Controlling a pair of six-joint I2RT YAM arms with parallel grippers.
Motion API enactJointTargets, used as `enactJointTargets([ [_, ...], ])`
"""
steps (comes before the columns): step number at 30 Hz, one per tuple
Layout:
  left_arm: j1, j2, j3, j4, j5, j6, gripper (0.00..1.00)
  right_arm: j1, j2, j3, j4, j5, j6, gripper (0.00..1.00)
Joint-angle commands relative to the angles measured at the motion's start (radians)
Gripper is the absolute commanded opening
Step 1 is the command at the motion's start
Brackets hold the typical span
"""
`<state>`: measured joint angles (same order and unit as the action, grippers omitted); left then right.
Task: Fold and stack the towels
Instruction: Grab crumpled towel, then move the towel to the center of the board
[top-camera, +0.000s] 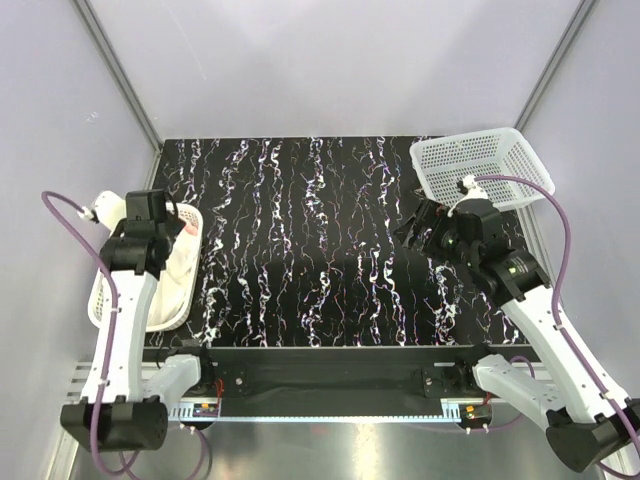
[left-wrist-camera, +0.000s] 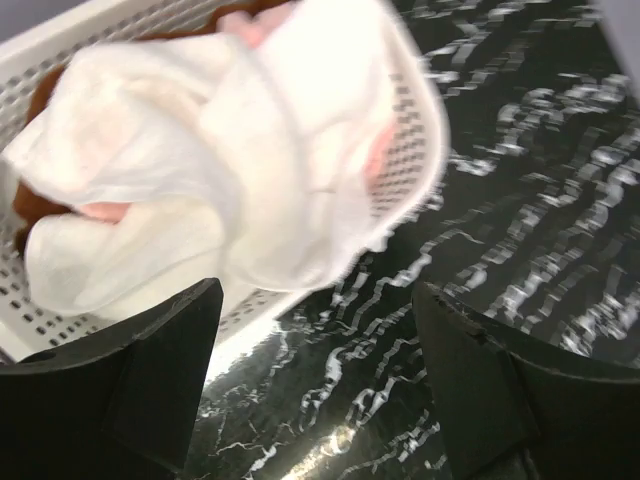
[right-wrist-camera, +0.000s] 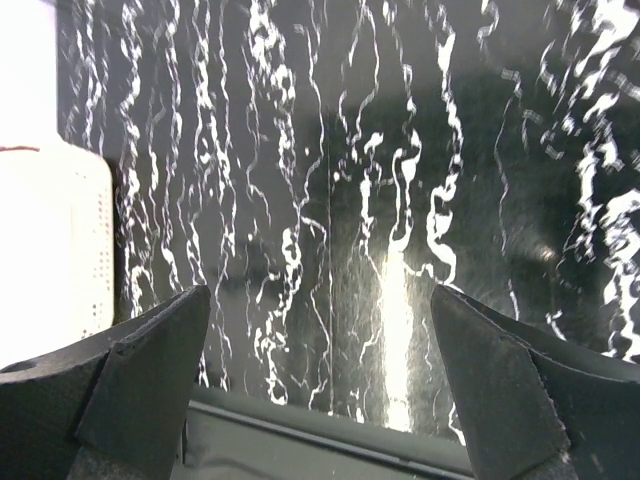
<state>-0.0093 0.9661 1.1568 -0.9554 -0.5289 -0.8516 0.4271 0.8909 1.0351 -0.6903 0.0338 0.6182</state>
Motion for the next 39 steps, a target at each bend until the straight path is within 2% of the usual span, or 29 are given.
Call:
enactJointTargets([
  [1, 0.117, 0.017, -0.077, 0.062, 0.056, -0.073, 0.81, 0.006, 0.013, -0.013, 0.072, -0.072, 0.035, 1.0],
  [9, 0.19, 0.195, -0.175, 0.112, 0.017, -0.173, 0.83, 0.006, 0.046, 0.02, 0.048, -0.091, 0.011, 1.0],
  [13, 0.207, 0.247, -0.187, 0.15, -0.039, -0.191, 0.76, 0.006, 0.034, 0.029, 0.041, -0.066, -0.018, 1.0],
  [16, 0.223, 0.269, -0.183, 0.172, -0.085, -0.185, 0.64, 0.006, 0.026, 0.045, 0.035, -0.057, -0.035, 1.0],
  [17, 0.227, 0.267, -0.18, 0.178, -0.083, -0.173, 0.42, 0.006, 0.025, 0.054, 0.032, -0.052, -0.038, 1.0],
  [20, 0.229, 0.24, -0.145, 0.208, -0.065, -0.118, 0.0, 0.006, 0.014, 0.068, 0.023, -0.04, -0.048, 1.0],
  [22, 0.23, 0.211, -0.059, 0.215, -0.037, -0.049, 0.0, 0.006, 0.008, 0.072, 0.015, -0.04, -0.048, 1.0],
  [25, 0.229, 0.177, 0.067, 0.259, 0.134, 0.073, 0.0, 0.006, 0.0, 0.091, 0.011, -0.041, -0.038, 1.0],
  [26, 0.229, 0.16, 0.155, 0.308, 0.291, 0.1, 0.0, 0.007, 0.0, 0.095, 0.014, -0.041, -0.038, 1.0],
  [27, 0.229, 0.157, 0.209, 0.326, 0.376, 0.117, 0.0, 0.006, -0.003, 0.101, 0.023, -0.044, -0.038, 1.0],
  [28, 0.227, 0.157, 0.259, 0.34, 0.453, 0.1, 0.0, 0.006, -0.004, 0.114, 0.029, -0.046, -0.041, 1.0],
  [29, 0.21, 0.166, 0.37, 0.352, 0.572, 0.082, 0.0, 0.006, -0.007, 0.121, 0.032, -0.041, -0.041, 1.0],
  [31, 0.168, 0.197, 0.493, 0.346, 0.645, 0.053, 0.0, 0.006, -0.009, 0.149, 0.034, -0.04, -0.055, 1.0],
  [32, 0.104, 0.241, 0.633, 0.33, 0.699, 0.055, 0.0, 0.006, -0.012, 0.157, 0.034, -0.016, -0.061, 1.0],
  [34, 0.04, 0.273, 0.725, 0.334, 0.823, 0.039, 0.0, 0.007, -0.024, 0.177, 0.026, 0.026, -0.067, 1.0],
  [37, -0.061, 0.272, 0.678, 0.446, 0.992, -0.041, 0.0, 0.006, -0.05, 0.184, 0.02, 0.061, -0.067, 1.0],
  [38, -0.119, 0.255, 0.629, 0.53, 1.067, -0.059, 0.0, 0.006, -0.056, 0.184, 0.018, 0.081, -0.067, 1.0],
  [39, -0.156, 0.211, 0.492, 0.568, 1.079, -0.084, 0.0, 0.006, -0.07, 0.183, 0.017, 0.09, -0.064, 1.0],
])
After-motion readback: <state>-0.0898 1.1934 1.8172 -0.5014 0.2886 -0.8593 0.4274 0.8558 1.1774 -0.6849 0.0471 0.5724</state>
